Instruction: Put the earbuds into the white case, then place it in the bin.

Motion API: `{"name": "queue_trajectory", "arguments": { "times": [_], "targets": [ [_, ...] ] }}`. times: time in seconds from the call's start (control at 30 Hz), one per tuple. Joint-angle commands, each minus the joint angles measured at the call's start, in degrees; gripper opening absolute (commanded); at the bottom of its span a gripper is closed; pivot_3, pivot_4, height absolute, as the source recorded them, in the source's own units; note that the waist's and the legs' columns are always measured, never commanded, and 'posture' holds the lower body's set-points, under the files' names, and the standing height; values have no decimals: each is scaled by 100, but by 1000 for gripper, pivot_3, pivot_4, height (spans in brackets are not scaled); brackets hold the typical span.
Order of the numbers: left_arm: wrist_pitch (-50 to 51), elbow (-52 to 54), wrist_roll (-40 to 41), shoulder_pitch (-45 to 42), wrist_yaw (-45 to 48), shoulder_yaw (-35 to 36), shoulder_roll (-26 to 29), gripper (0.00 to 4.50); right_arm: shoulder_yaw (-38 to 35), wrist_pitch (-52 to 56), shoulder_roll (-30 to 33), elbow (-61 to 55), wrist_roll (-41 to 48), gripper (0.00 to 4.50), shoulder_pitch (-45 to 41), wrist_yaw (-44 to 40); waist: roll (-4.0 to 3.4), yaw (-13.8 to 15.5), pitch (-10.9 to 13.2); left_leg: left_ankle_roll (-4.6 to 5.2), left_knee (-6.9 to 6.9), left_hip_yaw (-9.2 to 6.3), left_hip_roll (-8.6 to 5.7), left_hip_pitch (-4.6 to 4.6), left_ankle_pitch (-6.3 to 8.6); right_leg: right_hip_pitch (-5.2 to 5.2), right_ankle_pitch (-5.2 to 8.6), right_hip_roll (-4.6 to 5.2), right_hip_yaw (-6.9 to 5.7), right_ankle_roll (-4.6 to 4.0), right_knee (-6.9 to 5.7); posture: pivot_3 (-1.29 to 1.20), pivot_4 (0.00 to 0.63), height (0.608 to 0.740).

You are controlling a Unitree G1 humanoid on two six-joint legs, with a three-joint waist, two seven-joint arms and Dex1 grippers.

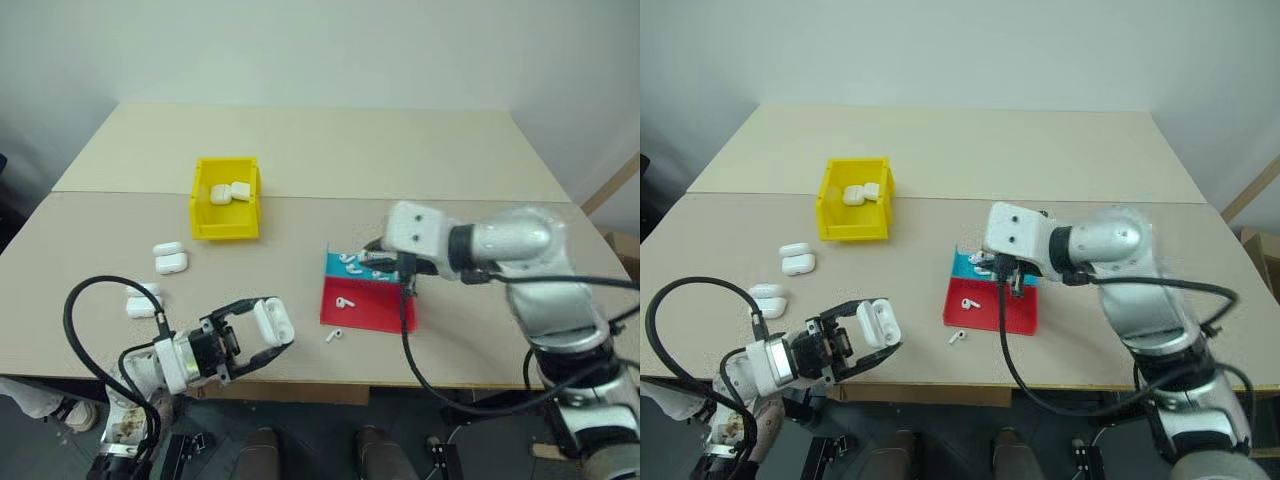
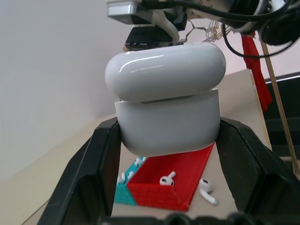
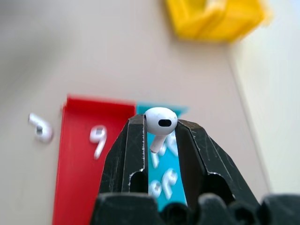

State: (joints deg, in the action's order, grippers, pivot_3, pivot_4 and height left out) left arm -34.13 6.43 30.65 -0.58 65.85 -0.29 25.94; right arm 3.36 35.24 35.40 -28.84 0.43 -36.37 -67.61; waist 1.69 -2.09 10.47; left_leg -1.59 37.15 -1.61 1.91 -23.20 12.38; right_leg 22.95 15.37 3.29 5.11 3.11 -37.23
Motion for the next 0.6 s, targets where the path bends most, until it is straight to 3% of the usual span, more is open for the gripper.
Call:
{"name": "queue_trajectory", "arguments": {
  "times": [0.03,0.3,0.6],
  "targets": [
    [596,501,449,-255,-370,-122,-203,2768,-967,-625,-185,-341,1060,707,178,121,0,-11,0,0,1,-2,0,2,0,-4,0,0,0,0,0,0,150,740],
    [1960,893,1527,-529,98,-240,-212,2768,-1374,-1982,-631,-15,2461,707,299,81,-1,-58,0,0,0,-4,5,40,0,-46,-1,-8,1,0,2,0,150,740],
    [2208,395,1508,-950,1019,-242,-557,2768,-1027,-2728,-690,289,2991,707,189,53,-1,-39,0,0,0,-5,2,43,0,-53,0,-7,-1,1,8,0,150,740]
  ]
}}
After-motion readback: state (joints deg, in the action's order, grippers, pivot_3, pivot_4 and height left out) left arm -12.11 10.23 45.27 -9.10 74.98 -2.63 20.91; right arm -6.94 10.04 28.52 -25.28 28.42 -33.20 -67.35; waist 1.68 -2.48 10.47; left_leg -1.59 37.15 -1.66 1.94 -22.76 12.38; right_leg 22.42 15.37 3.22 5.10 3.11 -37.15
